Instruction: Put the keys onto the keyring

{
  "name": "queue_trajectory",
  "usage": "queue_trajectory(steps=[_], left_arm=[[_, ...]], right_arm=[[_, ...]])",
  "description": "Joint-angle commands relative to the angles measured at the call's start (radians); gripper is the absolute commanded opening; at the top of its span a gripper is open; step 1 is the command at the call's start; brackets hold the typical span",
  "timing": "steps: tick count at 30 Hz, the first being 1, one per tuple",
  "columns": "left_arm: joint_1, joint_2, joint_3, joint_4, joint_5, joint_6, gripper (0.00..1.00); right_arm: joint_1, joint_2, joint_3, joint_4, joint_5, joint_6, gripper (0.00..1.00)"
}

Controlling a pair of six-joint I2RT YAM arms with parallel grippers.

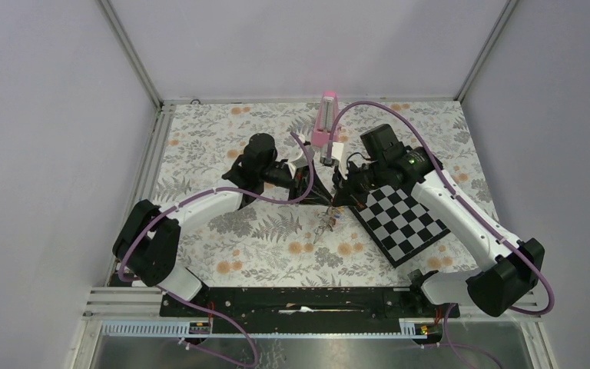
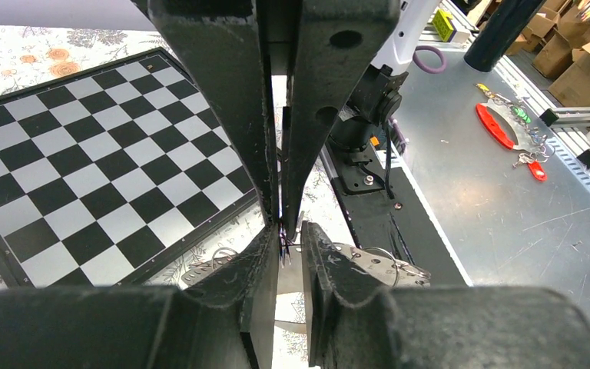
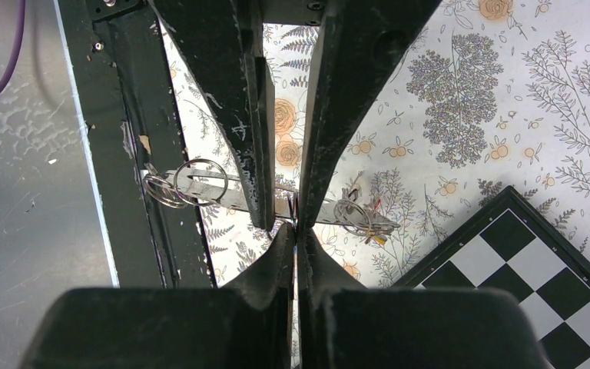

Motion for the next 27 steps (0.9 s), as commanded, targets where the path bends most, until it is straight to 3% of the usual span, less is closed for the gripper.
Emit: queue_trajectory(steps=[1, 11, 16, 19, 22, 27], left_arm=[[-0.005, -0.01, 0.0, 0.015, -0.001, 0.025, 0.19], [-0.005, -0.016, -0.003, -0.026, 0.005, 0.049, 0.0], [-0.004, -0.026, -0.006, -0.029, 0.001, 0.049, 0.0], [0.003, -0.038, -0.003, -0.025, -0.001, 0.048, 0.0], [0.013, -0.045, -0.009, 0.057, 0.005, -0.024, 0.0], [0.021, -0.044, -0.084, 0.417, 0.006, -0.314, 0.0]], right_arm=[[0.012, -0.017, 0.028, 0.028, -0.001, 0.006, 0.0], [0.012, -0.026, 0.029, 0.036, 0.003, 0.014, 0.0], [0.012, -0.037, 0.021, 0.044, 0.017, 0.013, 0.0], [0.009, -0.053, 0.004, 0.057, 0.034, 0.013, 0.08], [-0.003, -0.078, -0.016, 0.076, 0.033, 0.015, 0.24], [-0.042, -0.126, -0.051, 0.103, -0.001, 0.016, 0.4]])
